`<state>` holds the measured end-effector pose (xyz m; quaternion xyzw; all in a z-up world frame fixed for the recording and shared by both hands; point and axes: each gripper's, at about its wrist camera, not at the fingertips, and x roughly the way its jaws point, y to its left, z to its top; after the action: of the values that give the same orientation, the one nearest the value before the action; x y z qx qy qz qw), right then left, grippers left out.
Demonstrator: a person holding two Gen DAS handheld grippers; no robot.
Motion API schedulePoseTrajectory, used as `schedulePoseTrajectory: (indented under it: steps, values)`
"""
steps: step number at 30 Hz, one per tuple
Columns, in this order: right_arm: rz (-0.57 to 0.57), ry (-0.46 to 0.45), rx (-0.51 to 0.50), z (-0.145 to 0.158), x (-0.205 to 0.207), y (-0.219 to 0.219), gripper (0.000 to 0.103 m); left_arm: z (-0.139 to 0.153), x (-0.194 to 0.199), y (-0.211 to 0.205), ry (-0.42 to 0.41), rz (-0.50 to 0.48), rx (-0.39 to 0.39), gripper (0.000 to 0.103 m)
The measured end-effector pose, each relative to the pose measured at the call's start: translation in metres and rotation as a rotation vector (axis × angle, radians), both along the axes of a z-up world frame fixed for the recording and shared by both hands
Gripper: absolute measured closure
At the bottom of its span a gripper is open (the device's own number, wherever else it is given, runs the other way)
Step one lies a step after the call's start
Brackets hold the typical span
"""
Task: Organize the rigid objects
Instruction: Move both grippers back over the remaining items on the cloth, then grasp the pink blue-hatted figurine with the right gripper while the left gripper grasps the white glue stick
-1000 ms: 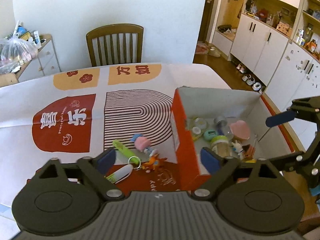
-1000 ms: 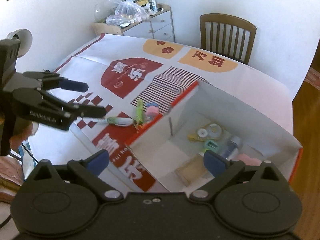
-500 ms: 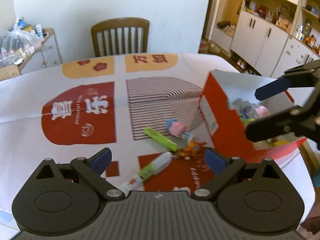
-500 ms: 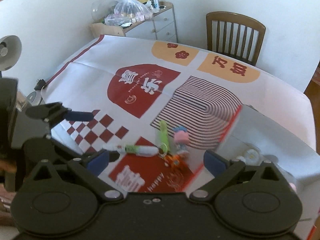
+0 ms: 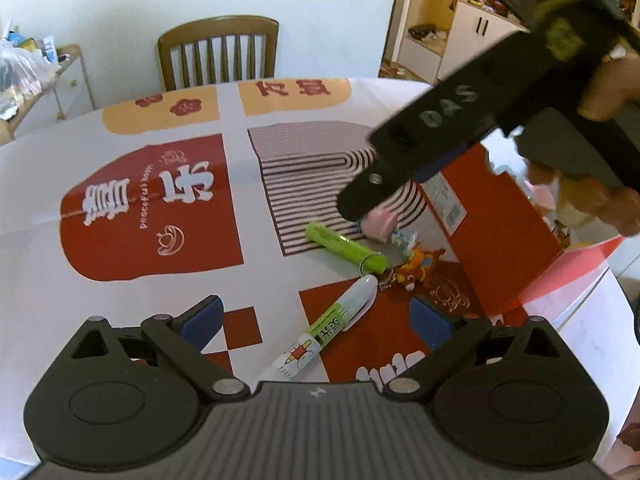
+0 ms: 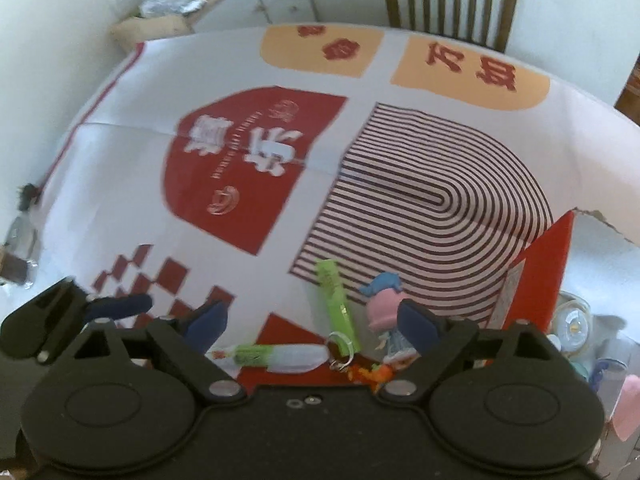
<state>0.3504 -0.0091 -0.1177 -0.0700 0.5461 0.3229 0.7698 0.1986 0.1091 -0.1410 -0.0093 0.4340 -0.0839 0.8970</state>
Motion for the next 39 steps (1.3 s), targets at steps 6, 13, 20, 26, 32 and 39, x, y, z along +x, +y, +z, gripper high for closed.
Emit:
schedulePoseTrajectory:
  steps: [6,13,20,26,32,39]
  values:
    - [-0.002,0.036,-0.076,-0.024,0.012,0.001,0.028,-0.019,0.010,-0.002,0.020,-0.043,0.017,0.003]
    - [-0.012,0.044,-0.158,-0.048,0.019,0.001,0.042,-0.038,0.019,-0.009,0.027,-0.078,0.055,0.004]
    - [-0.028,0.041,-0.197,-0.058,0.026,0.001,0.048,-0.053,0.030,-0.014,0.039,-0.086,0.084,0.028]
    - [-0.046,0.048,-0.188,-0.060,0.030,-0.003,0.059,-0.060,0.029,-0.019,0.049,-0.137,0.072,0.041]
    - [-0.050,0.054,-0.193,-0.064,0.026,0.000,0.065,-0.061,0.026,-0.027,0.020,-0.161,0.103,0.055]
    - [-0.066,0.017,-0.209,-0.062,0.020,0.000,0.067,-0.058,0.029,-0.030,0.029,-0.149,0.105,0.078]
